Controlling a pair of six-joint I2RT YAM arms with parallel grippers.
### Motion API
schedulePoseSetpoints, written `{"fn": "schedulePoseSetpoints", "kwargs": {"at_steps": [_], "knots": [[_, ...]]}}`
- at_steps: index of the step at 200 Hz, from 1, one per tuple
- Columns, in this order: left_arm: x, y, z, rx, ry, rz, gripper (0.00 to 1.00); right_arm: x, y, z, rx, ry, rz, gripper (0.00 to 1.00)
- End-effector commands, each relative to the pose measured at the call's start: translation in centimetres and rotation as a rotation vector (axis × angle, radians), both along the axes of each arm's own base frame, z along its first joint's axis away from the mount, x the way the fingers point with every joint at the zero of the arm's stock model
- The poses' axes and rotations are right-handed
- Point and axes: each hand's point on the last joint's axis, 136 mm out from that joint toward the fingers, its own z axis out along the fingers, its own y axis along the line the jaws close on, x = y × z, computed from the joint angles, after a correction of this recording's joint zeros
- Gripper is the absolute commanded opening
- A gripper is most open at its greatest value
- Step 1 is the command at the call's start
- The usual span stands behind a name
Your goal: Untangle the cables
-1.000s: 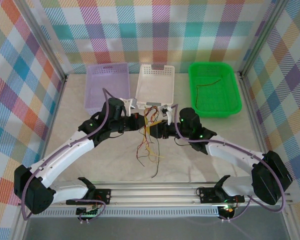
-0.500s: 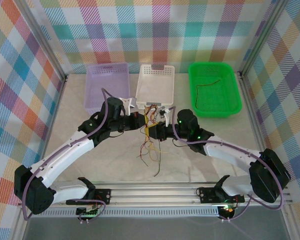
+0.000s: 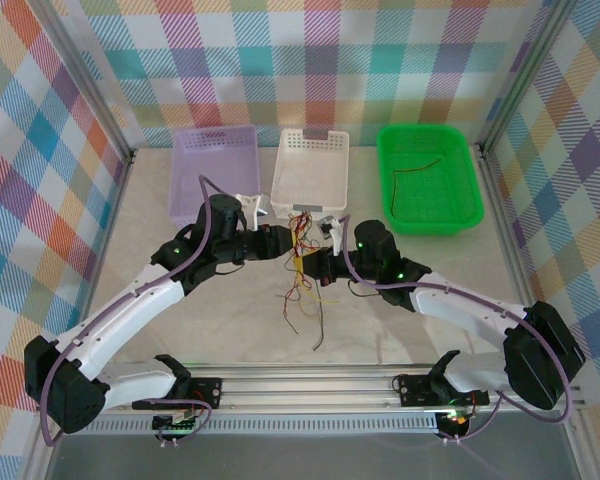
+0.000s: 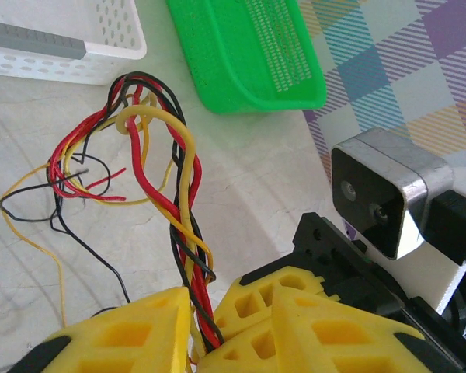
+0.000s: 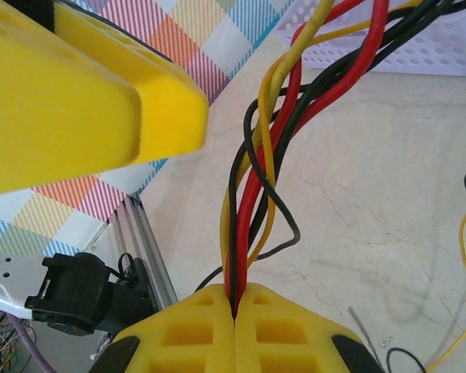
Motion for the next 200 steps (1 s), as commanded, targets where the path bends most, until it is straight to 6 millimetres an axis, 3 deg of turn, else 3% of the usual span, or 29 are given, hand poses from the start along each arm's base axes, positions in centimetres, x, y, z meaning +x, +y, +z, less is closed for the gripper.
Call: {"fn": "schedulePoseSetpoints", "kwargs": {"at_steps": [1, 47, 117, 200], "knots": [[-0.1, -0.1, 1.9, -0.027, -0.043, -0.023, 0.32, -0.3, -0.3, 1.6, 0.024, -0.058, 0.007, 0.0], [0.0, -0.4, 1.2, -0.018, -0.02, -0.033, 0.21, -0.8, -0.8, 3.2, 0.053, -0.087, 0.004, 0.0], [0.1, -0.7, 0.7, -0.026, 0.002, -0.033, 0.24, -2.0, -0.2, 4.2, 0.105, -0.066, 0.08, 0.0], [0.0, -1.7, 1.0, -0.086, 0.019, -0.061, 0.24, -2.0, 0.0, 4.5, 0.121, -0.068, 0.083, 0.0]]}}
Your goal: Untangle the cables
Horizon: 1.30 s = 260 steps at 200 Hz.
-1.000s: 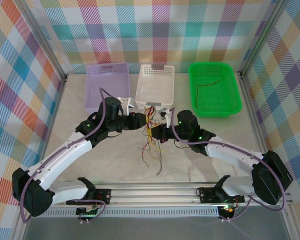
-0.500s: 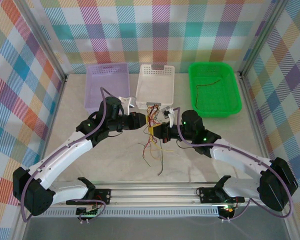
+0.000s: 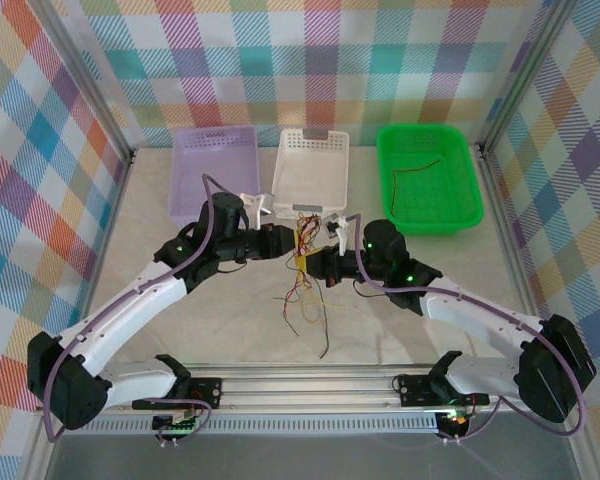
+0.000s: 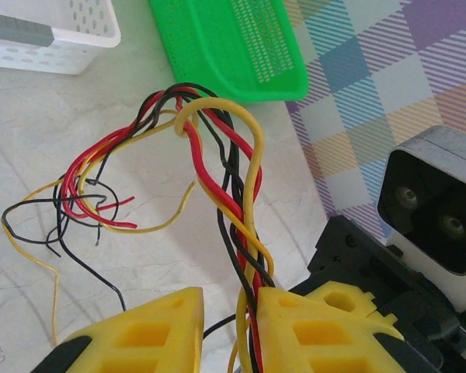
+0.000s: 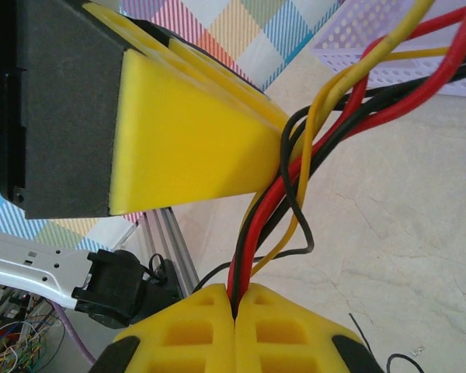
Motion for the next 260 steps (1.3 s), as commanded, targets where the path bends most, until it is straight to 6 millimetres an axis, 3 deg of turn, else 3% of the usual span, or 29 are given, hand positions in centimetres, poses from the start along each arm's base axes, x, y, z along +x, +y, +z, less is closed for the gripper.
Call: {"fn": "schedulePoseSetpoints", "kwargs": {"at_steps": [1, 80, 117, 164, 187, 245, 260], "knots": [[0.2, -0.7, 0.7, -0.046, -0.002, -0.018, 0.24, -0.5, 0.4, 1.5, 0.054, -0.041, 0.04, 0.0], [0.2, -1.2, 0.2, -0.049, 0.022, -0.04, 0.2, -0.2, -0.8, 2.6, 0.07, -0.081, -0.032, 0.0], [0.1, -1.4, 0.1, -0.056, 0.031, -0.053, 0.11, -0.2, -0.9, 2.7, 0.075, -0.077, -0.038, 0.0], [-0.2, -2.0, 0.2, -0.07, 0.042, -0.084, 0.17, -0.2, -1.1, 3.0, 0.08, -0.081, -0.047, 0.0], [-0.4, -2.1, 0.4, -0.081, 0.039, -0.1, 0.0, -0.2, -1.2, 3.1, 0.08, -0.086, -0.049, 0.0], [-0.2, -1.3, 0.5, -0.054, 0.018, -0.053, 0.0, 0.0, -2.1, 2.4, 0.023, -0.067, -0.093, 0.0], [-0.1, -1.1, 0.3, -0.04, 0.02, -0.047, 0.0, 0.2, -2.9, 2.5, 0.012, -0.067, -0.12, 0.12]]}}
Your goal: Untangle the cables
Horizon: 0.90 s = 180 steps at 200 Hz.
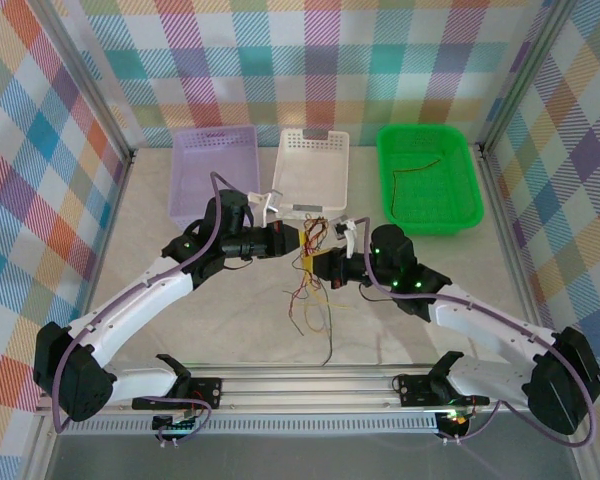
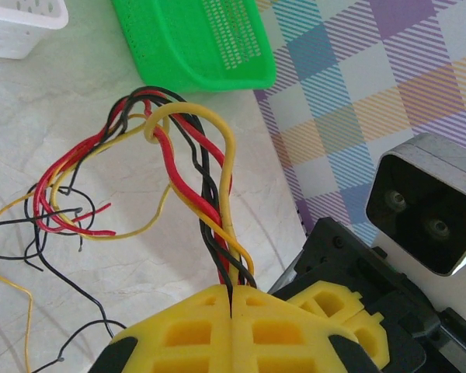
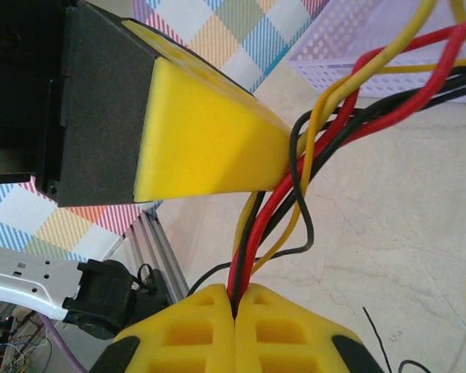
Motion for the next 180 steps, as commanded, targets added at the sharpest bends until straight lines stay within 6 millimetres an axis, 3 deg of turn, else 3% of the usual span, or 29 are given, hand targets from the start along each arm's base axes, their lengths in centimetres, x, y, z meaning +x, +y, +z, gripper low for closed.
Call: {"fn": "schedulePoseSetpoints", "kwargs": {"at_steps": [1, 15, 36, 63, 96, 180], "knots": [[0.0, 0.6, 0.2, 0.026, -0.013, 0.024, 0.0, 0.2, -1.1, 2.4, 0.022, -0.067, -0.038, 0.13], [0.0, 0.5, 0.0, 0.028, -0.006, 0.02, 0.0, 0.4, -1.9, 2.8, 0.025, -0.074, -0.064, 0.25], [0.0, 0.3, -0.2, 0.03, 0.0, 0.007, 0.0, 0.6, -2.6, 3.6, 0.042, -0.085, -0.083, 0.3], [-0.1, 0.2, -0.3, 0.038, 0.001, 0.002, 0.0, 1.0, -2.5, 4.0, 0.057, -0.076, -0.077, 0.3], [-0.2, 0.1, -0.3, 0.04, -0.001, -0.008, 0.0, 1.7, -0.9, 3.4, 0.065, -0.028, -0.032, 0.28], [-0.6, -0.2, 0.1, 0.038, -0.017, -0.029, 0.0, 3.5, 0.2, 2.1, 0.039, -0.022, -0.051, 0.37]]}}
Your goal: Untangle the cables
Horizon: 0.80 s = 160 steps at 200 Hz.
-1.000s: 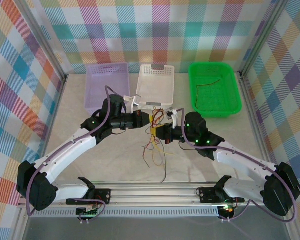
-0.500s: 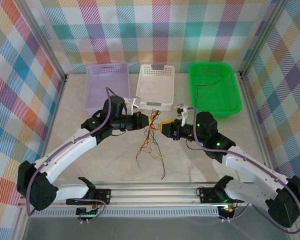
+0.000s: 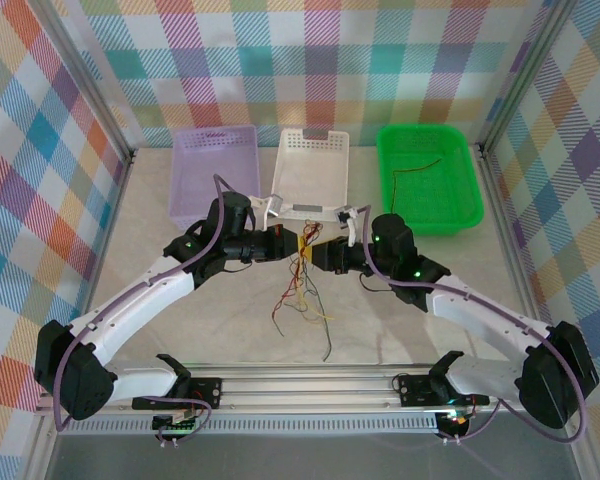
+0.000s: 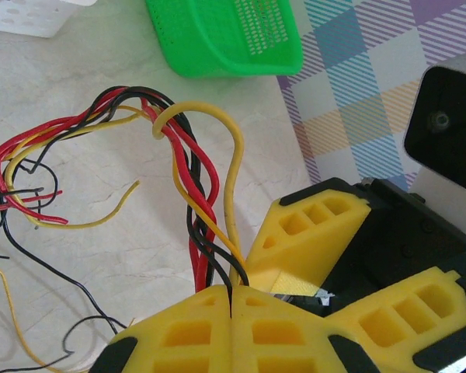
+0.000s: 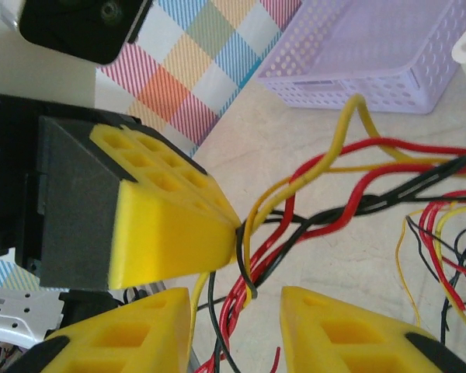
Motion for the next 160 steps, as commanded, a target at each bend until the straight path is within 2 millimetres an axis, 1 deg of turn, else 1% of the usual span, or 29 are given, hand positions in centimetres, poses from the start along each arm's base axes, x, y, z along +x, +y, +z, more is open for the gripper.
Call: {"fn": "schedulePoseSetpoints", "kwargs": {"at_steps": [1, 36, 53, 68, 95, 129, 140, 153, 160], "knots": [[-0.2, -0.6, 1.6, -0.018, -0.048, -0.035, 0.0, 0.7, 0.6, 2.0, 0.045, -0.053, 0.006, 0.37], [-0.3, -0.6, 1.7, -0.021, -0.048, -0.039, 0.0, 0.7, 0.8, 1.6, 0.054, -0.057, 0.013, 0.39], [-0.5, -0.7, 1.7, -0.022, -0.046, -0.044, 0.0, 0.7, 0.7, 1.3, 0.046, -0.055, 0.012, 0.38], [-0.5, -0.7, 1.8, -0.025, -0.048, -0.046, 0.0, 0.7, 0.6, 0.8, 0.035, -0.054, 0.005, 0.35], [-0.7, -0.8, 2.0, -0.038, -0.051, -0.056, 0.0, 0.9, 0.6, 0.7, 0.036, -0.06, -0.004, 0.32], [-0.9, -0.9, 2.4, -0.052, -0.058, -0.065, 0.0, 1.1, 0.8, 0.4, 0.033, -0.05, 0.0, 0.3], [-1.0, -0.9, 2.5, -0.057, -0.06, -0.068, 0.0, 1.1, 0.8, 0.4, 0.032, -0.053, -0.003, 0.27], [-1.1, -1.0, 2.7, -0.062, -0.065, -0.074, 0.0, 1.2, 0.8, 0.3, 0.03, -0.054, -0.005, 0.26], [-1.1, -1.0, 2.7, -0.065, -0.066, -0.076, 0.0, 1.2, 0.8, 0.4, 0.03, -0.058, -0.005, 0.22]]}}
